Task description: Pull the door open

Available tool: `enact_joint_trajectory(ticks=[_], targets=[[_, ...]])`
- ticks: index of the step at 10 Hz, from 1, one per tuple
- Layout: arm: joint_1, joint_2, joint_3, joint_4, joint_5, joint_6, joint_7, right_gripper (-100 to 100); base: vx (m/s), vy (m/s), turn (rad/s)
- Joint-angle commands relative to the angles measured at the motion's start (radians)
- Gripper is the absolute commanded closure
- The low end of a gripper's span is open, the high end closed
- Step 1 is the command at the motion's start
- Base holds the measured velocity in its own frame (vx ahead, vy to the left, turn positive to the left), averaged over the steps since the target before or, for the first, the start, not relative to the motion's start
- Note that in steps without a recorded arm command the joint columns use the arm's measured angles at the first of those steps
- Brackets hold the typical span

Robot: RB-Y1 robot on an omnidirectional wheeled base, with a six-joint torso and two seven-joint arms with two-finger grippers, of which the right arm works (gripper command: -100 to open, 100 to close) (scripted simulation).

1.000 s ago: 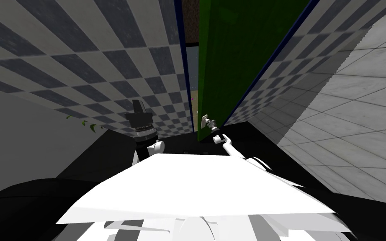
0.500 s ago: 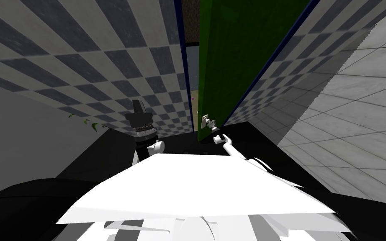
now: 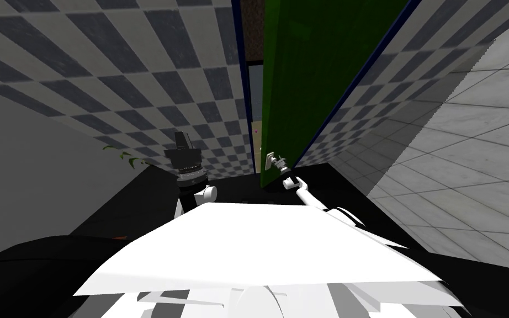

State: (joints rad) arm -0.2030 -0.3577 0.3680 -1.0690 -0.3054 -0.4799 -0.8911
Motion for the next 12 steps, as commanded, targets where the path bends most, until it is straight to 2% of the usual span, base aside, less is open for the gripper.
enact_joint_trajectory(ticks=[1,6,7,9,10,12], targets=[[0.007,0.004,0.027,-0.018,-0.015,-0.003,-0.038,-100,-0.048,-0.071,0.056],[0.014,-0.029,0.074,-0.049,-0.093,0.010,-0.181,-100,-0.098,-0.053,0.104],[0.014,-0.029,0.074,-0.049,-0.093,0.010,-0.190,-100,-0.061,-0.072,0.036],[0.017,-0.044,0.096,-0.064,-0.130,0.017,-0.254,-100,-0.041,-0.077,0.078],[0.017,-0.044,0.096,-0.064,-0.130,0.017,-0.262,-100,-0.039,-0.063,0.051],[0.020,-0.059,0.119,-0.079,-0.167,0.023,-0.325,-100,-0.053,-0.061,0.102]])
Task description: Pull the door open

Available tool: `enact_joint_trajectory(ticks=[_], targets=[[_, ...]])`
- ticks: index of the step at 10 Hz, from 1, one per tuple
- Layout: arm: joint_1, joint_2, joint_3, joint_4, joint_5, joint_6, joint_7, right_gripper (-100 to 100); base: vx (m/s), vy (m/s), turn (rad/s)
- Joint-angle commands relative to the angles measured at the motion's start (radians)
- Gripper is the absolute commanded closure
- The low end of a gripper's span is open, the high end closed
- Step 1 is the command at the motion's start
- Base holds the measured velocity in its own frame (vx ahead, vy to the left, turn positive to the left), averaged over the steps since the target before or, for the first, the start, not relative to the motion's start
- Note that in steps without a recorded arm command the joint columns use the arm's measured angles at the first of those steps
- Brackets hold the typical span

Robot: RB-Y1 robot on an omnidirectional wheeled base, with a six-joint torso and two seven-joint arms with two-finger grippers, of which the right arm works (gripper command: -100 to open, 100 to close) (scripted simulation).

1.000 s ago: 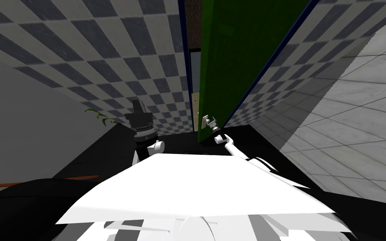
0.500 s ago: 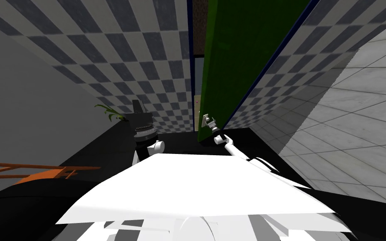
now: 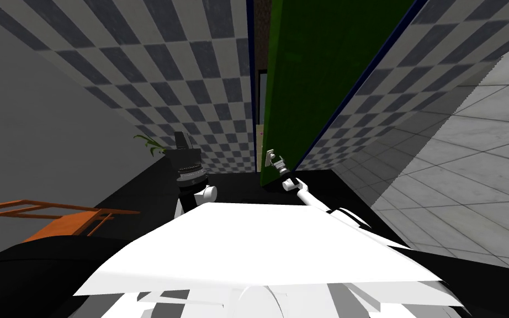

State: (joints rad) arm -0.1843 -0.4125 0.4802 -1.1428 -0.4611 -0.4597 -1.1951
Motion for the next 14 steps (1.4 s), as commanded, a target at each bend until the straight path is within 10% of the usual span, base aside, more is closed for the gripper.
enact_joint_trajectory(ticks=[1,14], targets=[[0.001,-0.004,0.007,-0.005,-0.011,0.003,-0.030,-100,-0.051,-0.056,0.027],[0.011,-0.080,0.077,-0.034,-0.154,0.008,-0.314,-100,-0.046,-0.058,0.077]])
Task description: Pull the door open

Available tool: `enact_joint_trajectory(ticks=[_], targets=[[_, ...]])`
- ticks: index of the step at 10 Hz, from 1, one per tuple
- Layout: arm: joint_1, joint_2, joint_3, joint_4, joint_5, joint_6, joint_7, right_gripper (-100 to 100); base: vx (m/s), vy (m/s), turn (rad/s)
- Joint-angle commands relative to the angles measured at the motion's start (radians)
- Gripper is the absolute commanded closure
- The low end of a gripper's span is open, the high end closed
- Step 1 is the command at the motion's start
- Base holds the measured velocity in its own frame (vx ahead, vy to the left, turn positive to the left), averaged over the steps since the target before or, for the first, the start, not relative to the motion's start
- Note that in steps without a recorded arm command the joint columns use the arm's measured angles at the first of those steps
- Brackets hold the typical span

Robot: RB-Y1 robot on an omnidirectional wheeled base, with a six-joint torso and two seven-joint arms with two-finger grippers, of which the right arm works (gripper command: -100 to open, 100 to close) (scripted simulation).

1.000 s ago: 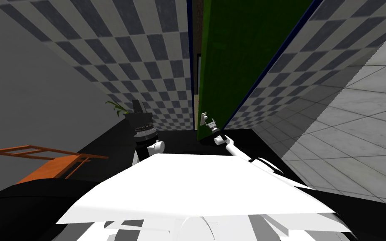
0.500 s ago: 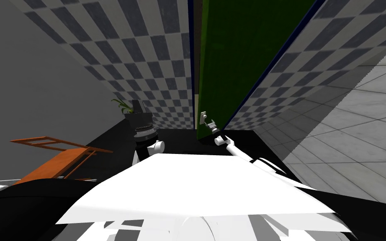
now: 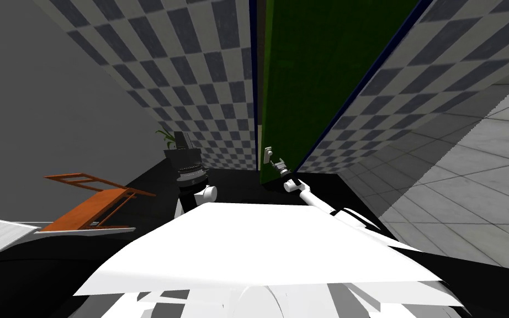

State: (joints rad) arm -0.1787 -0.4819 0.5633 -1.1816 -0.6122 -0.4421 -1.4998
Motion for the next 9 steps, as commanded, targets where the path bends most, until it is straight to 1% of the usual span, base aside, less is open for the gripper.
enact_joint_trajectory(ticks=[1,2,3,4,6,7,8,9], targets=[[0.005,-0.028,-0.019,0.027,-0.009,-0.024,-0.027,-100,0.111,0.092,0.316],[0.004,-0.037,-0.026,0.040,-0.013,-0.033,-0.036,-100,0.124,0.101,0.173],[0.004,-0.037,-0.026,0.040,-0.013,-0.033,-0.036,-100,0.076,0.080,0.028],[0.003,-0.047,-0.033,0.052,-0.017,-0.041,-0.046,-100,0.055,0.072,0.097],[0.001,-0.084,-0.059,0.100,-0.030,-0.073,-0.083,-100,0.125,0.089,0.301],[0.001,-0.097,-0.068,0.117,-0.035,-0.084,-0.096,-100,0.161,0.063,0.219],[-0.006,-0.090,-0.055,0.121,-0.030,-0.086,-0.096,-100,0.067,0.022,0.031],[-0.006,-0.090,-0.055,0.121,-0.030,-0.086,-0.096,100,-0.008,-0.004,-0.038]])
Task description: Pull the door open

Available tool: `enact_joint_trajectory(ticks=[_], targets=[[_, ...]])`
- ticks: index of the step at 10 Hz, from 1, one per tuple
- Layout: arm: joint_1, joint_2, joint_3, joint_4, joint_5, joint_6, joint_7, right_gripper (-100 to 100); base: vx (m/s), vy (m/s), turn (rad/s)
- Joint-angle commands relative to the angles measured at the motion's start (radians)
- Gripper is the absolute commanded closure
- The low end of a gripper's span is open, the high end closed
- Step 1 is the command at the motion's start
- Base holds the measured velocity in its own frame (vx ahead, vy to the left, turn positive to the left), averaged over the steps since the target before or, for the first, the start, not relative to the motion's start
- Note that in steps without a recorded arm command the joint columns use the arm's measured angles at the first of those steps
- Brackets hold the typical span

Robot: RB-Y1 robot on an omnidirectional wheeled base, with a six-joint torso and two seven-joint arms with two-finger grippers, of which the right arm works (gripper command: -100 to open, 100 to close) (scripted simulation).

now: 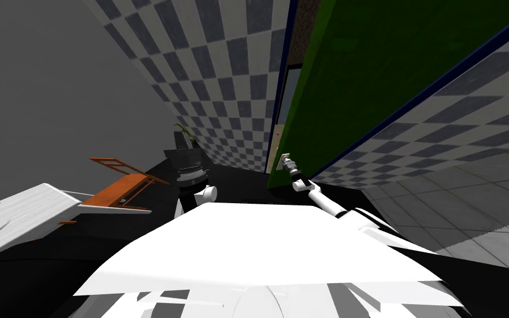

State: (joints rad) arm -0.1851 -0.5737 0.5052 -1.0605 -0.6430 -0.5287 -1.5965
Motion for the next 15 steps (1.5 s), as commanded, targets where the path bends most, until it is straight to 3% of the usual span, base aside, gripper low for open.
enact_joint_trajectory(ticks=[1,5,6,9,13,14,15], targets=[[0.001,0.002,0.003,0.000,0.001,0.000,0.001,100,-0.016,-0.019,-0.016],[0.001,0.002,0.003,0.000,0.001,0.000,0.001,100,-0.009,-0.004,0.005],[0.005,-0.030,0.029,-0.007,0.003,-0.020,-0.031,100,-0.112,-0.080,0.156],[0.011,-0.072,0.066,-0.018,0.006,-0.049,-0.074,100,-0.186,-0.126,0.124],[0.023,-0.146,0.134,-0.037,0.011,-0.102,-0.151,100,-0.165,-0.137,0.137],[0.025,-0.161,0.147,-0.041,0.012,-0.112,-0.166,100,-0.188,-0.166,0.143],[0.020,-0.147,0.142,-0.032,0.013,-0.103,-0.156,100,-0.088,-0.067,0.043]])
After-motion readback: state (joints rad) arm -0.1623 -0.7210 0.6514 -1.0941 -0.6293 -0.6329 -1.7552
